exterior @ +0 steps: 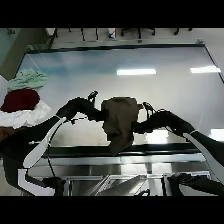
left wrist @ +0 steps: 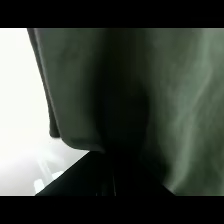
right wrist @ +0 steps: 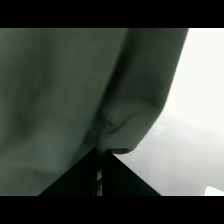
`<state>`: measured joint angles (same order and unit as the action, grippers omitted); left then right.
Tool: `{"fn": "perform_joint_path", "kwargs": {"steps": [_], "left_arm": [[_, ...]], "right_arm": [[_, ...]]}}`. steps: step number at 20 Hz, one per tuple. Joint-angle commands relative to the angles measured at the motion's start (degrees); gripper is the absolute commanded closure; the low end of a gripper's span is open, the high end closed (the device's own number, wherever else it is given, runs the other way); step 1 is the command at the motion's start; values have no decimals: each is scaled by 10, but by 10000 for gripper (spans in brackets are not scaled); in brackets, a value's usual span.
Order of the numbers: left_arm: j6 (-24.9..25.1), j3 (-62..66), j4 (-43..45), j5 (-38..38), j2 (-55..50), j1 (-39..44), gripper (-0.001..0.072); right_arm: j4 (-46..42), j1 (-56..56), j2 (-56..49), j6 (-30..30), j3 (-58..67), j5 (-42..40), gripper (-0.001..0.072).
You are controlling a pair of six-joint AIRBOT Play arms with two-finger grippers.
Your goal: Fold the shirts.
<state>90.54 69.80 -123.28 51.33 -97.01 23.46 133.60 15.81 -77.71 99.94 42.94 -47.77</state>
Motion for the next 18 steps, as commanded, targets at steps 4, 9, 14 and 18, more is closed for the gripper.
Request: {"fn": "perform_joint_path", "kwargs": {"steps": [4, 9, 14, 18], "left_arm": [[0, 45, -7, -19, 198, -55, 693], [0, 196, -7, 3, 370, -100, 693], [-7, 339, 39, 13, 480, -100, 693], [-17, 343, 83, 51, 502, -100, 692]], "right_arm": [[2, -101, 156, 23, 161, -128, 695], [2, -185, 315, 23, 385, -189, 695], [-16, -198, 378, 30, 552, -189, 695], [-13, -198, 362, 20, 552, -215, 694]]}}
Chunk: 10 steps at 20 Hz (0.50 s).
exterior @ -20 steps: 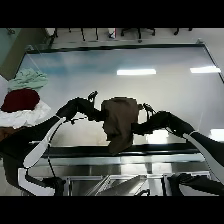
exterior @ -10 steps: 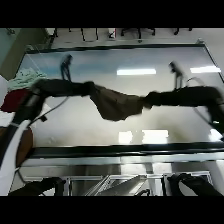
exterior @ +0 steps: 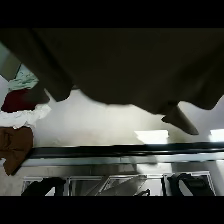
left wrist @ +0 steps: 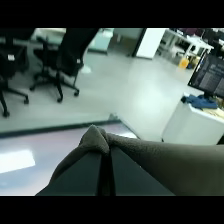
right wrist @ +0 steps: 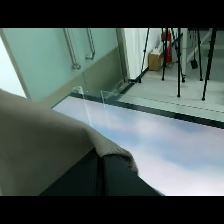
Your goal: Fold the shirts.
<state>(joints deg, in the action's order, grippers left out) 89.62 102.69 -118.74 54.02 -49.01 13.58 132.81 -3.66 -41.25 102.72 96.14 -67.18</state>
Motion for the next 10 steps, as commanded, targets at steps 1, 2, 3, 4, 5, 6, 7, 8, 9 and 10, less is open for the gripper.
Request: {"fn": "perform_joint_path", "kwargs": {"steps": [1, 2, 3, 4, 5, 6, 7, 8, 9, 10], "left_arm": [[-8, -5, 37, 24, 14, -1, 693], [-8, -26, 37, 24, 0, -1, 692], [-8, -49, 36, 24, -20, -1, 692], [-7, -75, 36, 19, -49, -1, 692], [-7, -99, 37, 5, -83, 0, 692], [-6, -120, 37, -16, -120, 0, 692], [5, -141, 37, -45, -162, 0, 692], [19, -154, 36, -69, -206, 0, 692], [20, -158, 35, -87, -260, 0, 692], [20, -153, 35, -96, -313, 0, 692]], "right_arm": [[3, -3, -15, -7, 10, -32, 695], [8, 0, -29, -8, -7, -42, 694], [8, 10, -42, -10, -30, -46, 694], [7, 21, -56, -10, -63, -45, 694], [7, 31, -71, -9, -99, -43, 694], [6, 40, -91, -9, -142, -34, 694], [3, 47, -113, -9, -190, -14, 694], [2, 49, -137, -7, -237, 14, 694], [2, 49, -163, -7, -282, 47, 694], [-2, 47, -198, -6, -323, 87, 694]]}}
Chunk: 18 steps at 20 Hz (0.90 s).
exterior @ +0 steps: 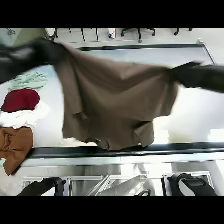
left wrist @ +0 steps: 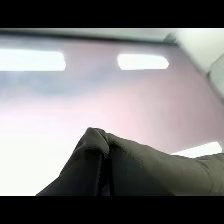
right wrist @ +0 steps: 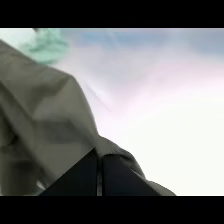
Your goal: Fold the shirts.
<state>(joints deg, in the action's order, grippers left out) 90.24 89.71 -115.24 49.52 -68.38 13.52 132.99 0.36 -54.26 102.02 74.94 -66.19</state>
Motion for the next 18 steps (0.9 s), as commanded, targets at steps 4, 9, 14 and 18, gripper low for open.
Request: {"fn": "perform_joint_path", "kwargs": {"steps": [4, 9, 14, 18], "left_arm": [[14, 76, -25, -33, -346, 6, 692], [7, 202, -76, 36, -465, 2, 369], [-66, 276, -74, 271, -433, -44, 9], [-77, 78, -41, 371, -296, -37, 10]], "right_arm": [[-5, -4, -235, 2, -153, 170, 694], [-4, -34, -348, 13, -114, 181, 694], [-14, -104, -350, 48, -44, 150, 201], [-19, -171, -350, 99, -34, 21, 90]]}}
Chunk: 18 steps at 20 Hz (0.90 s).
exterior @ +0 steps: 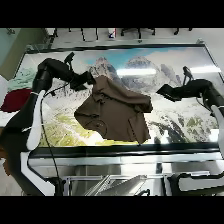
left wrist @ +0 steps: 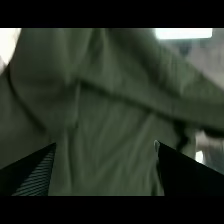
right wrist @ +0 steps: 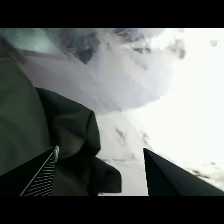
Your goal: Fold the shirts.
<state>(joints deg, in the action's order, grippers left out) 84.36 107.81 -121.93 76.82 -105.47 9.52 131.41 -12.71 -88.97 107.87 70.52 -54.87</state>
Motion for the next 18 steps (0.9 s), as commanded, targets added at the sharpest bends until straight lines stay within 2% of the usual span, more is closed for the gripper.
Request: {"fn": "perform_joint_path", "kwargs": {"steps": [1, 3, 5, 9, 14, 18], "left_arm": [[-18, -178, 39, 84, 118, 19, 10], [-25, -338, 27, 7, 201, 62, 9], [-42, -489, -14, -106, 268, 123, 9], [-103, -654, -45, -267, 309, 246, 9], [-125, -679, -112, -452, 265, 328, 9], [-129, -631, -114, -519, 207, 335, 11]], "right_arm": [[-2, -43, -3, 57, -3, -129, 91], [-1, -28, -3, 76, -45, -144, 98], [3, 2, -7, 106, -81, -121, 98], [9, 44, -14, 109, -83, -86, 98], [13, 50, -15, 106, -83, -70, 99], [21, 59, -15, 106, -83, -63, 100]]}}
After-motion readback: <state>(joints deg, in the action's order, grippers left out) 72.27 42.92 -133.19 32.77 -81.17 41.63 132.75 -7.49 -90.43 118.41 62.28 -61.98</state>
